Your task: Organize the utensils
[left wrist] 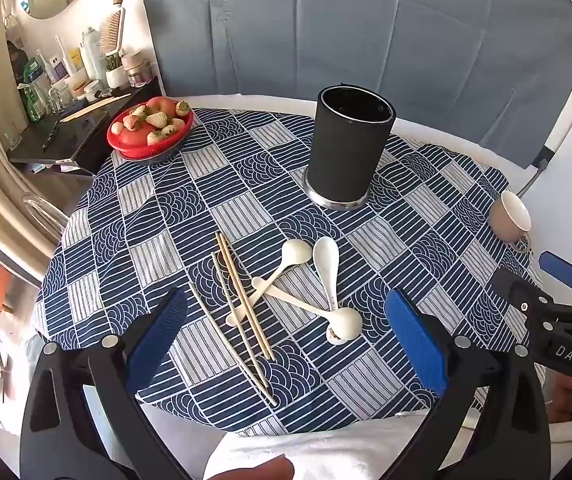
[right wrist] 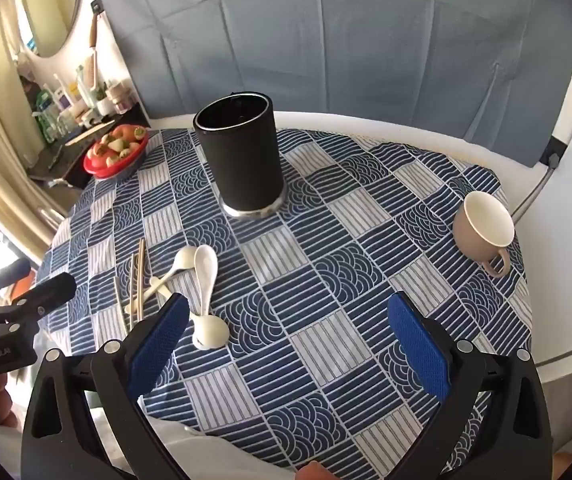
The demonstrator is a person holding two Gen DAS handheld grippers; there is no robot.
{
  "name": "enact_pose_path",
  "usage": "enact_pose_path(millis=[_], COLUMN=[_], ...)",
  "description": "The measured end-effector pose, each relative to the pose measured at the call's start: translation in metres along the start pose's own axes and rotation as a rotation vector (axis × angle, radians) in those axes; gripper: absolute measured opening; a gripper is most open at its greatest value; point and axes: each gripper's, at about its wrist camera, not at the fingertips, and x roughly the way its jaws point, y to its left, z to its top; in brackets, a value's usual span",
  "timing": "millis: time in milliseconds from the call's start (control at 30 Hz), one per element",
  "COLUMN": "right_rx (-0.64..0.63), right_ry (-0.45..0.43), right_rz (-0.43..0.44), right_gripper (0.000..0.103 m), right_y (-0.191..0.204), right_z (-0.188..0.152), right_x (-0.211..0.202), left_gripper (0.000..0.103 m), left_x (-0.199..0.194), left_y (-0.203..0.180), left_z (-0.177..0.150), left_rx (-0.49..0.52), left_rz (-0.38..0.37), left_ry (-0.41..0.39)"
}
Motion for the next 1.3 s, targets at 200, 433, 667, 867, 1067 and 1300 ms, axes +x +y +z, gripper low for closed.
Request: enact_pose_path(millis=[200,433,667,867,1067,1300], right_rx=[0.006,0.009,0.004,0.005,0.009,0.004], right_ry=[-0.009,0.002,0.008,0.016,0.02,0.021], right_rz=[0.002,-0.001,-0.007,-0.002,-0.009,-0.019], right_gripper=[0.095,0.095,0.095,0.095,0.095,0.095], right_y=[-0.0006,0.001,0.0013,0.0022,0.0019,0.0021], right_z=[0.0035,-0.0042,-0.0035,-0.0041,-0.0046,-0.0054], right_x=[-0.0041,0.0026,0.0007,0.0026,0.0022,0.0017], left_gripper=[0.097,0.097,0.097,0.097,0.097,0.097], left_x=[-0.001,0.0016,0.0028,0.0028,0.0032,0.0049], left_y=[-0.0018,0.0002,-0.0009,-0.0007,-0.0022,-0.0015], left_z=[-0.0013,0.0028,-0.0003,0.0002,0.0005,-0.0005], left_rx=[0.002,0.001,0.008,0.016,0.024,0.023], left_rz=[0.0,-0.008,-0.018,-0.021,-0.023,-0.031], left_ry=[0.0,0.013,0.021,0.021,0.026,0.032])
